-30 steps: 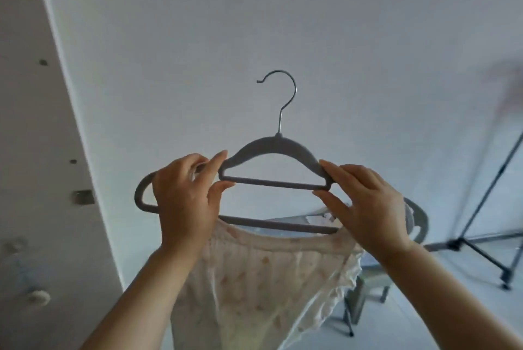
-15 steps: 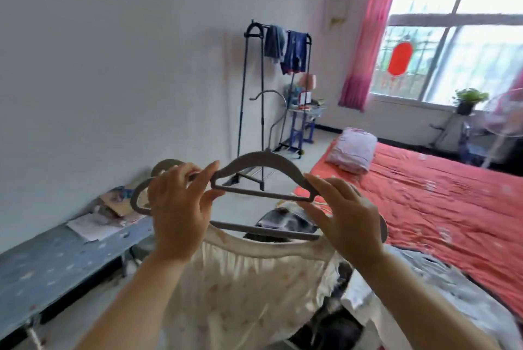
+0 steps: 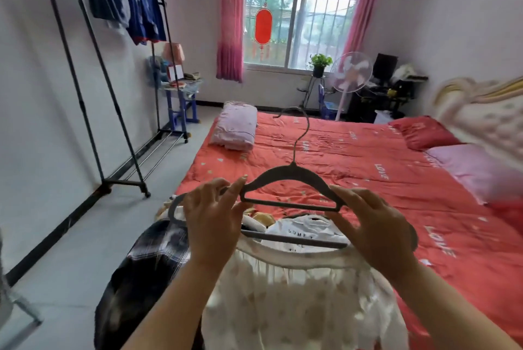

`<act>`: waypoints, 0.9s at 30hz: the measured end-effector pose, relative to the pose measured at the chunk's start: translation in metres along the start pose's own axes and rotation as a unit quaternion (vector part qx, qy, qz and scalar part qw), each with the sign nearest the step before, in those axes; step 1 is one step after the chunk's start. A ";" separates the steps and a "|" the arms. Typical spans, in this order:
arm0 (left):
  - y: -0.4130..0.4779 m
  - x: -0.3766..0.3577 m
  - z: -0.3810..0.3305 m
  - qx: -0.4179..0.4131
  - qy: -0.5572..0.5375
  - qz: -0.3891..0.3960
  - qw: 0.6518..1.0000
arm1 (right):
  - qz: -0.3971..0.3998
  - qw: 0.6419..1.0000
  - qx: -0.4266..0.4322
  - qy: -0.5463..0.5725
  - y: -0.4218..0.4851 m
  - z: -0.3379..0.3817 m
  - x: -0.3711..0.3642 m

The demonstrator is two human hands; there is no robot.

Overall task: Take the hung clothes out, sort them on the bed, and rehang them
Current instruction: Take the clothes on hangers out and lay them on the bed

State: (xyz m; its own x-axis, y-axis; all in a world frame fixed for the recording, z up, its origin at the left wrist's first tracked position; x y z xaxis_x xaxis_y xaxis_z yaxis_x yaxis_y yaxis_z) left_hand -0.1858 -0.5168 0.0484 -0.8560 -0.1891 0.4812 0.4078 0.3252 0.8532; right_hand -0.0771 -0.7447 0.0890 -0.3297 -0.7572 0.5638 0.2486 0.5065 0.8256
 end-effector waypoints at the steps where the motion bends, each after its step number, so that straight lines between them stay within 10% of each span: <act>1: 0.005 -0.019 -0.007 0.001 -0.017 0.007 1.000 | 0.007 1.000 -0.006 -0.016 0.002 -0.015 -0.002; 17: 0.057 -0.265 -0.091 -0.044 -0.105 0.091 0.989 | 0.079 0.986 -0.133 -0.064 -0.004 -0.220 -0.081; 27: 0.052 -0.458 -0.113 0.013 -0.011 0.216 0.976 | 0.163 0.953 -0.228 0.113 -0.027 -0.398 -0.230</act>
State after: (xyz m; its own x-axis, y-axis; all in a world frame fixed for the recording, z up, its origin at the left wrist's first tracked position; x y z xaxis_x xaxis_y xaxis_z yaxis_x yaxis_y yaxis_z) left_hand 0.2633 -0.5184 -0.1053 -0.6119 -0.0094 0.7909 0.7249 0.3935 0.5655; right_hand 0.3547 -0.7488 -0.0716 0.0240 -0.6852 0.7279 0.6909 0.5377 0.4833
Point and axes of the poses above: each hand's wrist, its own y-axis towards the middle knuckle, its own x-axis out of the back of the hand, z = x × y, the point moved 3 cm from there along y, towards the middle knuckle, and after that the axes turned 12 degrees about y, right-handed, at the moved point
